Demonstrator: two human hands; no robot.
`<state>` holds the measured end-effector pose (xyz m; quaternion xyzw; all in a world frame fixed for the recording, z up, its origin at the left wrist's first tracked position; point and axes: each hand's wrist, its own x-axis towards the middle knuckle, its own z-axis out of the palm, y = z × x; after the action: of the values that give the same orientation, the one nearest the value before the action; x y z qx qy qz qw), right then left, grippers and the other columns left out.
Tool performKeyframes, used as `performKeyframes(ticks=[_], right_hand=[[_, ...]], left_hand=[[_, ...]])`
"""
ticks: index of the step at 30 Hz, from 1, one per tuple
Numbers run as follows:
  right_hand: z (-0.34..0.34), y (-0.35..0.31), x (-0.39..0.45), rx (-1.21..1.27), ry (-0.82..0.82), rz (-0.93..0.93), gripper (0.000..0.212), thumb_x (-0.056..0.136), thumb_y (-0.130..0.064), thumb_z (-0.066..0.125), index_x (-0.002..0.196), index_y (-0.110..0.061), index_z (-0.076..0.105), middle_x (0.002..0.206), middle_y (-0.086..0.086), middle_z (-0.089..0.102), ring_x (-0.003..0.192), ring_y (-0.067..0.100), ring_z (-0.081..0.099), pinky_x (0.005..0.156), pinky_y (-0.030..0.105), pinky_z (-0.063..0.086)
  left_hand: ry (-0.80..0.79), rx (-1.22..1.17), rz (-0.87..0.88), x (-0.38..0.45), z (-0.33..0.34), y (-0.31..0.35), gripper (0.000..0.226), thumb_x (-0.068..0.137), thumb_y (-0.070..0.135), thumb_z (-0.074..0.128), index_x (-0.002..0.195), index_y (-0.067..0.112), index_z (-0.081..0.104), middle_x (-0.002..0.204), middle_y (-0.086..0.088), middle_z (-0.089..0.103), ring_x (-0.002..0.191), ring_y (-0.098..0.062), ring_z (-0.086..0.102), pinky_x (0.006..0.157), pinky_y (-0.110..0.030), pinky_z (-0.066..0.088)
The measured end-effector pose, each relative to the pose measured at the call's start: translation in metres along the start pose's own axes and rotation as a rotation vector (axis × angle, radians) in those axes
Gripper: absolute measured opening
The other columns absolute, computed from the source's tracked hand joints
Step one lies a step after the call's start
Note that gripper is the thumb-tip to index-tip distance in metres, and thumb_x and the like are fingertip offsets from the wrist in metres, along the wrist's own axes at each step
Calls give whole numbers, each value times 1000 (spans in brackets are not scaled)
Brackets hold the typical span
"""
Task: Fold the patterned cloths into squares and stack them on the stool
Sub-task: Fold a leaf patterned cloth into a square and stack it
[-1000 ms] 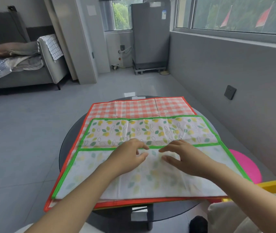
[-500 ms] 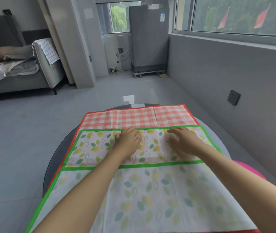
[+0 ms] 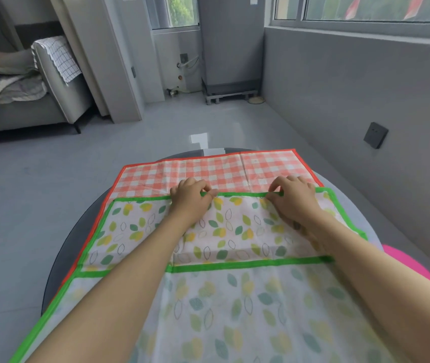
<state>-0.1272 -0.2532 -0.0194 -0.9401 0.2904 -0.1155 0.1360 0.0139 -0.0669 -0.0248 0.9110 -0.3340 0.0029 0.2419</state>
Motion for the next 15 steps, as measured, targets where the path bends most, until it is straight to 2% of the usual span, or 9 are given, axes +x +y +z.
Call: performKeyframes(ticks=[4, 6, 9, 12, 15], right_hand=[[-8, 2, 1, 120, 74, -26, 13, 91, -32, 55, 95, -23, 64, 97, -2, 58, 103, 24, 49, 91, 37, 29], [-21, 1, -2, 184, 122, -48, 10, 90, -31, 58, 88, -23, 63, 94, -3, 64, 102, 22, 52, 90, 35, 28], [-48, -7, -12, 217, 183, -70, 15, 90, -33, 58, 92, -20, 66, 96, -2, 69, 99, 21, 54, 87, 29, 20], [-80, -14, -30, 197, 203, -108, 14, 90, -35, 57, 89, -24, 65, 93, -3, 70, 96, 20, 55, 89, 29, 20], [-109, -20, -57, 164, 174, -153, 10, 89, -36, 58, 84, -28, 62, 90, -5, 70, 95, 19, 56, 94, 31, 25]], left_hand=[[51, -89, 47, -5, -12, 4, 27, 93, 43, 51, 83, 19, 57, 89, 6, 48, 91, -18, 46, 89, -31, 22], [69, -110, 84, -8, -25, 10, 29, 94, 40, 52, 79, 15, 56, 83, 5, 51, 85, -19, 49, 94, -34, 22], [101, -127, 151, -19, -52, 21, 27, 93, 37, 55, 76, 16, 58, 73, 9, 56, 80, -19, 53, 99, -39, 29], [133, -98, 205, -35, -82, 32, 26, 91, 40, 58, 80, 17, 65, 78, 7, 64, 81, -19, 56, 93, -36, 36], [74, -56, 219, -56, -110, 43, 23, 90, 43, 58, 83, 23, 65, 76, 14, 60, 75, -13, 54, 75, -29, 37]])
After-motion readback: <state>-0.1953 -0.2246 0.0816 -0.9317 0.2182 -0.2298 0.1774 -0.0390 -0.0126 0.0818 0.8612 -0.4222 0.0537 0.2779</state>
